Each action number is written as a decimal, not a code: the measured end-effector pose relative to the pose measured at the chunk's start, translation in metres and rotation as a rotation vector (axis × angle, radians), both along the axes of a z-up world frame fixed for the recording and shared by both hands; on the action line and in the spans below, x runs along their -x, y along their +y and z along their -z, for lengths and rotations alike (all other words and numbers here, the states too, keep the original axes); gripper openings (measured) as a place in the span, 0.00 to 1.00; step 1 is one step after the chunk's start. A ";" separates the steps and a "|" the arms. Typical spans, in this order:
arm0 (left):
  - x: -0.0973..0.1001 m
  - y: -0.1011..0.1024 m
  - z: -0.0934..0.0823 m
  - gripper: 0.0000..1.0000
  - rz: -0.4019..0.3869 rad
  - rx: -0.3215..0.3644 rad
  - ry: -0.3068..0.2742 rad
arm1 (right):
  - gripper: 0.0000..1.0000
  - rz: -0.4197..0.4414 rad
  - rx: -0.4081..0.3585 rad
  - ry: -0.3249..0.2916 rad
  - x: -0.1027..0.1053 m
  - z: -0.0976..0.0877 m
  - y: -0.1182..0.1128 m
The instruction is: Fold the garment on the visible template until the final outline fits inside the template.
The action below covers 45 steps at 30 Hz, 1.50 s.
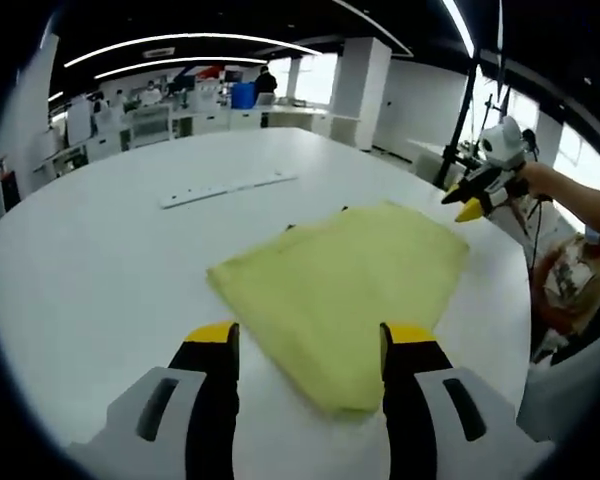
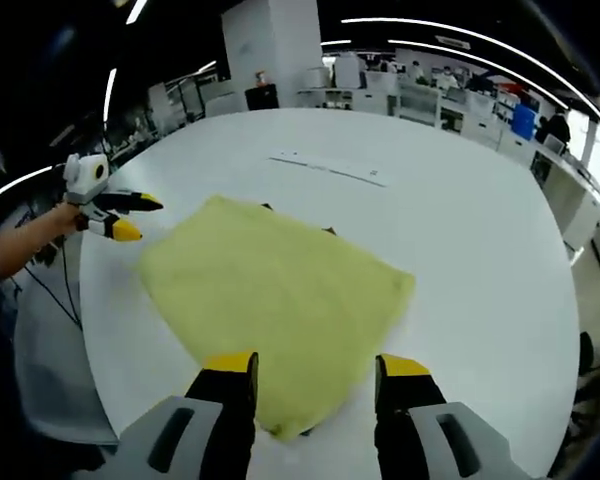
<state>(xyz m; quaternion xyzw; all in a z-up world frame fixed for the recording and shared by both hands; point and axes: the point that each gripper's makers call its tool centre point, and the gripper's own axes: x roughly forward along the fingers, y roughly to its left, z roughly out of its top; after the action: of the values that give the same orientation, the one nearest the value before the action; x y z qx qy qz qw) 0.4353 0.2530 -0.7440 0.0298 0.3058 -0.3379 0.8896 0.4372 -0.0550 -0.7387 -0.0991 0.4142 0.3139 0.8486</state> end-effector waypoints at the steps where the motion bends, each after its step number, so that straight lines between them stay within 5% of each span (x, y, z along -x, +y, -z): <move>1: 0.004 0.001 0.001 0.54 0.002 -0.001 0.003 | 0.43 -0.002 0.000 -0.002 0.003 0.000 0.000; 20: 0.050 0.003 0.020 0.45 0.000 0.017 0.065 | 0.29 0.045 -0.014 0.009 0.048 0.016 -0.011; 45: 0.061 0.004 0.049 0.18 -0.092 0.100 0.143 | 0.01 0.179 -0.084 0.025 0.056 0.050 -0.010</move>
<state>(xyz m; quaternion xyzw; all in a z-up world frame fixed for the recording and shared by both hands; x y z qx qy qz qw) 0.3747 0.2573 -0.7927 -0.0528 0.3524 -0.3125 0.8805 0.3814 -0.0652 -0.7889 -0.0221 0.4186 0.2549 0.8714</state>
